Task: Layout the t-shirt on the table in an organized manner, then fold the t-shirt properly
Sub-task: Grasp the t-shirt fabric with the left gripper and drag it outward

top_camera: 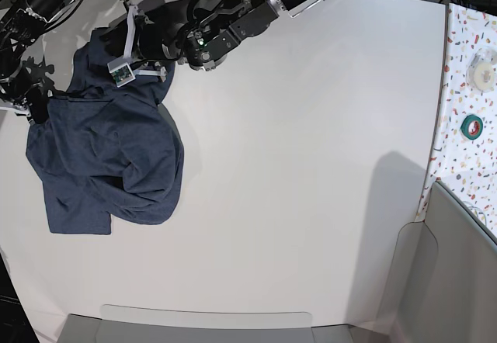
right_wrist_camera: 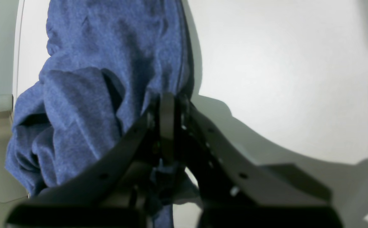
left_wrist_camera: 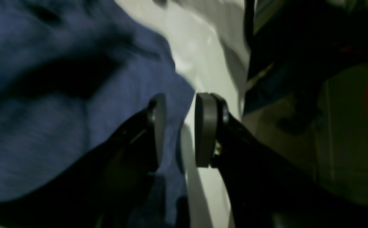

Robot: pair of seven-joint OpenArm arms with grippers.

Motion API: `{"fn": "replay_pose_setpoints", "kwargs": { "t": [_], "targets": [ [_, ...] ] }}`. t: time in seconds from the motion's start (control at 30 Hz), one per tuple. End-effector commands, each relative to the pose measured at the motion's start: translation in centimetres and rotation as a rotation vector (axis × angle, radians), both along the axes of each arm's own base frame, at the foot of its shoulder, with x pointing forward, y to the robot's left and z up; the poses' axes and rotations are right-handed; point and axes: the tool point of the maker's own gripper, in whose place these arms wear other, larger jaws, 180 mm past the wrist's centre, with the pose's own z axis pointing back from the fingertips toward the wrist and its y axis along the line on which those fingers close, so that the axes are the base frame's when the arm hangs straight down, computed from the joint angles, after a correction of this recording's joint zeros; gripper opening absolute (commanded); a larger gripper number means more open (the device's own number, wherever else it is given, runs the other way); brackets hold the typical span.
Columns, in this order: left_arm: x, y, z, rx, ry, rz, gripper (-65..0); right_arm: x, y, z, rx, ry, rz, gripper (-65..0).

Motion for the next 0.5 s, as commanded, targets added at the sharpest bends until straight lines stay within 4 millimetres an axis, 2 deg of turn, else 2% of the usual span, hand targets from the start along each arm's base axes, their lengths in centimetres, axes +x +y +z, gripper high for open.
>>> {"fn": "replay_pose_setpoints", "kwargs": {
  "t": [0.0, 0.03, 0.13, 0.23, 0.37, 0.47],
  "targets": [
    [0.6, 0.0, -0.4, 0.004, 0.006, 0.011, -49.1, -1.7, -0.3, -1.4, -0.017, 0.114, 0.013, -65.0],
    [1.0, 0.4, -1.6, 0.031, 0.017, 0.021, -49.1, -1.7, -0.3, -1.5, -0.016, 0.115, 0.013, -65.0],
    [3.0, 1.3, -3.3, 0.071, 0.007, 0.052, -49.2, -1.7, -0.3, -1.5, -0.016, 0.115, 0.013, -65.0],
    [4.9, 4.0, -5.5, 0.133, 0.017, 0.111, -49.2, -1.6, -0.2, -1.5, -0.012, 0.113, 0.013, -65.0],
    [9.1, 7.9, -5.6, 0.159, 0.009, 0.265, -49.2, -1.6, 0.4, -1.8, 0.000, 0.113, 0.015, -65.0],
    [11.1, 11.1, -5.6, 0.193, -0.004, 0.318, -49.2, -1.7, 0.9, -2.2, 0.011, 0.116, 0.015, -65.0]
  ]
}}
